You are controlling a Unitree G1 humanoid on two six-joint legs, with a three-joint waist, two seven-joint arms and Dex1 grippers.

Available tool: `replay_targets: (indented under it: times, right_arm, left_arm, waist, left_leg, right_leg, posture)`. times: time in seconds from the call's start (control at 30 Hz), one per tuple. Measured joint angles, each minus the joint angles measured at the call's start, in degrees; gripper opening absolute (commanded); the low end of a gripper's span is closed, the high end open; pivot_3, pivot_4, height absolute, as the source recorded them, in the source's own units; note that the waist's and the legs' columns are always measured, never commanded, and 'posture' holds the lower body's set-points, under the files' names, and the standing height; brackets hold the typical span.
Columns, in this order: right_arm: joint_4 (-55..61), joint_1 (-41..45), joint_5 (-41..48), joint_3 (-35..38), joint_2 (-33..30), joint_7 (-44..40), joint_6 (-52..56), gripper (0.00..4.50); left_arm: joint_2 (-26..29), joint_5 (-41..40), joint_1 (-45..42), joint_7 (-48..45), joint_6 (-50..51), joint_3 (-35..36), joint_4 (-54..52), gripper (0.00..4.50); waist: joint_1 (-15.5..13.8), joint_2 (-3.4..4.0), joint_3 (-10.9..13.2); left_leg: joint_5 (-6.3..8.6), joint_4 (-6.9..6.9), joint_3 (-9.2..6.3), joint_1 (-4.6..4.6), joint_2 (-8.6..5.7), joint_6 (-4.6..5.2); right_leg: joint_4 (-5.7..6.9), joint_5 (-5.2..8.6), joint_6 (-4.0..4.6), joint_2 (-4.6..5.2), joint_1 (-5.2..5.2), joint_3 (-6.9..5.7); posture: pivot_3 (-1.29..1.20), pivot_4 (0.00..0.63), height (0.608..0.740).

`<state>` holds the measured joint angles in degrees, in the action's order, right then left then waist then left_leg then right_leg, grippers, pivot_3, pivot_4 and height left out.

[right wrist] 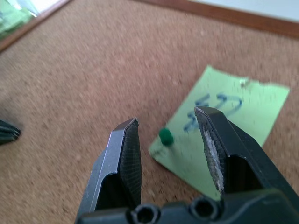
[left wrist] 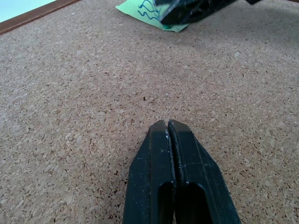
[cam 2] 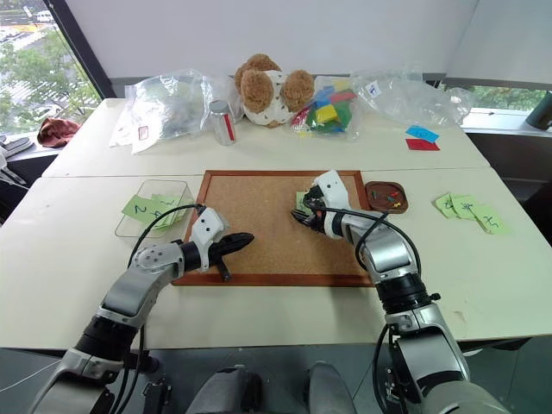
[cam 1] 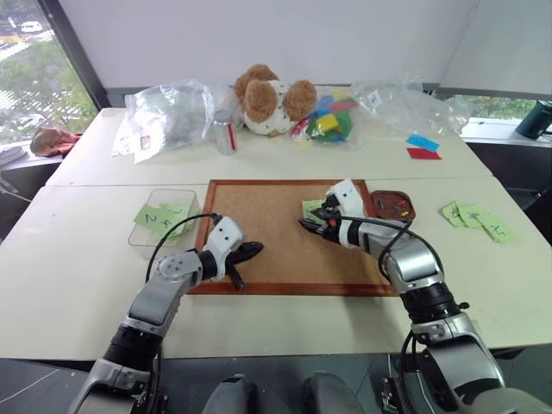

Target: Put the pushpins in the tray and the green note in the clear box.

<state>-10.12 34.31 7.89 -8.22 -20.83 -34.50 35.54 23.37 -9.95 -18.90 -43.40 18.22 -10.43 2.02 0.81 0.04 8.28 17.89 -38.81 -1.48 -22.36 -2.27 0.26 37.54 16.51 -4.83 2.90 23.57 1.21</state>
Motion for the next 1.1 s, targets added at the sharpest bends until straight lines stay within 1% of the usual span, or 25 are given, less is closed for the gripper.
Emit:
replay_targets:
  times: [0.07,0.13,0.17,0.37,0.53,0.83,0.97,1.03,1.07,1.1]
  right_arm:
    - [-0.3,-0.1,-0.1,0.0,0.0,0.0,-0.2,1.23]
    - [-0.3,-0.1,-0.1,0.0,0.0,-0.2,-0.6,0.32]
    - [-0.3,-0.1,-0.1,-0.2,0.0,-0.5,-0.6,0.08]
    - [-0.1,-0.1,0.4,0.0,-0.1,-0.8,-0.3,0.08]
    - [2.0,-0.1,1.1,0.1,-0.7,-0.9,2.8,0.08]
    - [13.3,1.8,4.2,3.9,-4.2,-1.4,8.8,0.08]
    - [14.9,1.7,4.7,3.9,-5.4,-1.9,10.4,0.08]
    - [17.4,1.4,4.9,3.1,-7.2,-3.2,11.4,0.08]
    - [19.4,1.0,5.3,2.7,-8.3,-4.3,11.8,0.0]
    - [21.2,0.6,5.9,2.3,-9.5,-5.4,12.0,0.0]
  left_arm:
    - [0.0,0.0,0.0,0.0,0.0,0.0,0.0,0.0]
    - [0.0,0.0,0.0,0.0,0.0,0.0,0.0,0.0]
    - [0.0,0.0,0.0,0.0,0.0,0.0,0.0,0.0]
    - [0.1,0.0,0.0,0.0,0.0,0.0,0.0,0.0]
    - [0.0,0.0,0.0,-0.1,0.0,-0.1,0.1,0.0]
    - [0.0,0.0,0.0,-0.1,0.0,-0.4,0.2,0.0]
    - [-0.2,0.0,-0.2,-0.2,0.0,-0.5,0.5,0.0]
    - [-0.3,-0.6,-1.2,-0.6,0.9,0.0,0.7,0.0]
    - [-0.4,-1.6,-1.9,-1.1,2.4,0.3,0.9,0.54]
    - [-0.5,-3.0,-2.8,-1.6,4.3,0.8,1.3,0.79]
  waist:
    - [0.0,0.0,0.0]
    - [0.0,0.0,0.0]
    - [0.0,0.0,0.0]
    - [0.0,0.0,0.0]
    - [0.0,0.01,0.0]
    - [-0.1,0.01,0.0]
    - [-0.1,0.01,0.0]
    - [-0.3,0.01,0.0]
    - [-0.3,0.01,0.0]
    - [-0.2,0.01,0.0]
  left_leg:
    - [0.0,0.0,0.0,0.0,0.0,0.0]
    - [0.0,0.0,0.0,0.0,0.0,0.0]
    - [0.0,0.0,0.0,0.0,0.0,0.0]
    - [0.0,0.0,0.0,0.0,0.0,0.0]
    - [0.0,0.04,0.0,-0.02,0.0,0.0]
    - [0.01,0.05,-0.01,0.02,0.0,0.01]
    - [0.01,0.06,-0.01,0.0,0.0,0.01]
    - [0.01,0.05,-0.01,-0.02,0.0,0.01]
    - [0.01,0.03,-0.02,-0.03,0.0,0.02]
    - [0.02,0.01,-0.02,-0.04,0.0,0.03]
  right_leg:
    - [0.0,0.0,0.0,0.0,0.01,0.0]
    - [0.0,0.0,0.0,0.0,0.0,0.0]
    - [0.0,0.0,0.0,0.0,0.0,0.0]
    - [0.0,0.0,0.0,0.0,0.0,0.0]
    - [-0.01,0.0,0.0,0.0,0.04,0.0]
    - [-0.02,0.0,0.0,0.0,-0.01,0.0]
    - [-0.02,0.0,0.0,0.01,0.01,0.0]
    - [-0.02,0.0,0.0,0.01,0.02,-0.01]
    - [-0.04,0.0,0.0,0.01,0.01,-0.01]
    - [-0.04,0.0,0.0,0.01,0.0,-0.01]
  posture:
    - [0.0,0.15,0.74]
    - [0.0,0.15,0.74]
    - [0.0,0.15,0.74]
    - [0.0,0.15,0.74]
    - [0.0,0.15,0.74]
    - [0.0,0.15,0.74]
    - [0.0,0.15,0.74]
    - [0.0,0.15,0.74]
    - [0.0,0.15,0.74]
    - [0.0,0.15,0.74]
